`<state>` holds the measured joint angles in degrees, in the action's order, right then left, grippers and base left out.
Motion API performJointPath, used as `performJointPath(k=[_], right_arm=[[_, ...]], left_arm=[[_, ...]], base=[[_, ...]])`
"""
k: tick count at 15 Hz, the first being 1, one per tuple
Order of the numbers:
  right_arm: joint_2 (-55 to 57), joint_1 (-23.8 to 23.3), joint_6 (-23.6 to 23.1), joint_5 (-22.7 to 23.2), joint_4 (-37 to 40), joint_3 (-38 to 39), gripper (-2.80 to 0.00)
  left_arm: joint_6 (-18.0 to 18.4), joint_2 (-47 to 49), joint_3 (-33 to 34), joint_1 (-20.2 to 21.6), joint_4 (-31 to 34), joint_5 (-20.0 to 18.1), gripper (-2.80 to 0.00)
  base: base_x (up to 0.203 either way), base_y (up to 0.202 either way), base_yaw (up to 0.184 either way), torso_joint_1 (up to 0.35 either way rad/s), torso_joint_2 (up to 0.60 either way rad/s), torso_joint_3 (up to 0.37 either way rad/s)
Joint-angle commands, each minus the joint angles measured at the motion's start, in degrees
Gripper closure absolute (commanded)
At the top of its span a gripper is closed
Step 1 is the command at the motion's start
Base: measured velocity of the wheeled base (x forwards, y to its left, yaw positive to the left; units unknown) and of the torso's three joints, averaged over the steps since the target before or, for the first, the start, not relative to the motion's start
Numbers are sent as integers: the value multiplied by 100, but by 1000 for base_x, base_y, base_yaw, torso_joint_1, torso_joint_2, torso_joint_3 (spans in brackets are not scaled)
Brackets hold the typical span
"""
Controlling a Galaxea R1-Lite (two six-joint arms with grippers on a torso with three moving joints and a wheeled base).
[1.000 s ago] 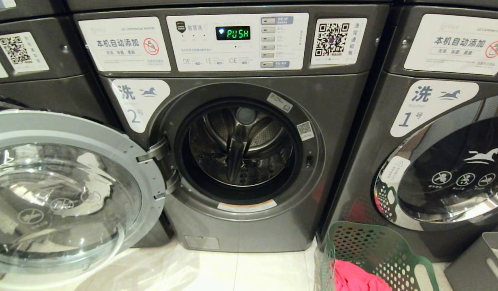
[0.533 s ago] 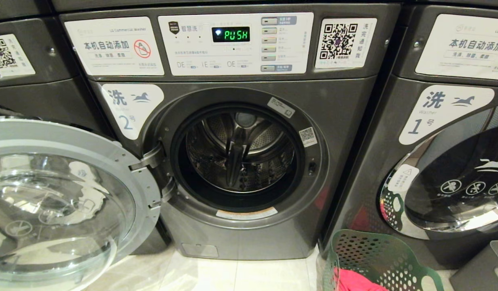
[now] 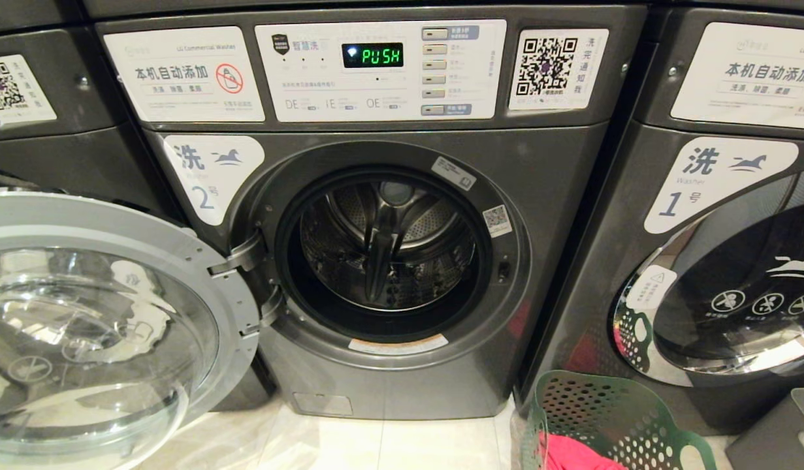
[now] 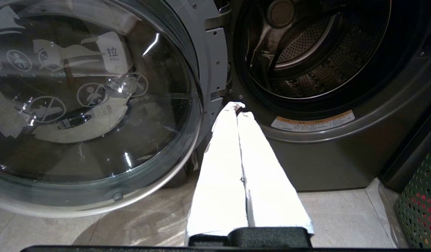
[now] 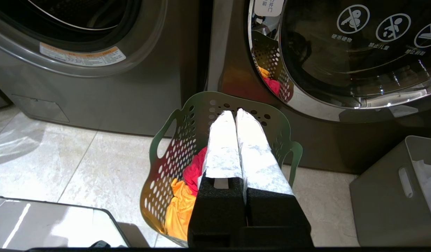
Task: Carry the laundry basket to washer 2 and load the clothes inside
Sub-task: Place the clothes into the washing machine
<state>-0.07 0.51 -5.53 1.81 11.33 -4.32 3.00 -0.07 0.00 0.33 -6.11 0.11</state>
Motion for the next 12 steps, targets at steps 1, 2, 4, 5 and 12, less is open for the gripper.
performJointPath(k=[1, 2, 4, 5, 12], right_arm=[[-1, 2, -9, 3, 10, 1, 0], [-1, 2, -9, 12, 8, 1, 0], [-1, 2, -9, 12, 10, 1, 0], [-1, 2, -18, 13, 10, 1, 0], [-1, 2, -53, 38, 10, -8, 0]], left_arm=[[-1, 7, 229, 11, -4, -2, 0], [-1, 7, 229, 2, -4, -2, 0], [25, 7, 229, 2, -4, -11, 0], [33, 8, 229, 2, -4, -11, 0], [25, 7, 229, 2, -13, -2, 0]], base=[[0, 0, 0, 1, 5, -85], [0, 0, 0, 2, 7, -130], [0, 0, 0, -1, 2, -174], [0, 0, 0, 2, 2, -188], [0, 0, 0, 1, 3, -195]])
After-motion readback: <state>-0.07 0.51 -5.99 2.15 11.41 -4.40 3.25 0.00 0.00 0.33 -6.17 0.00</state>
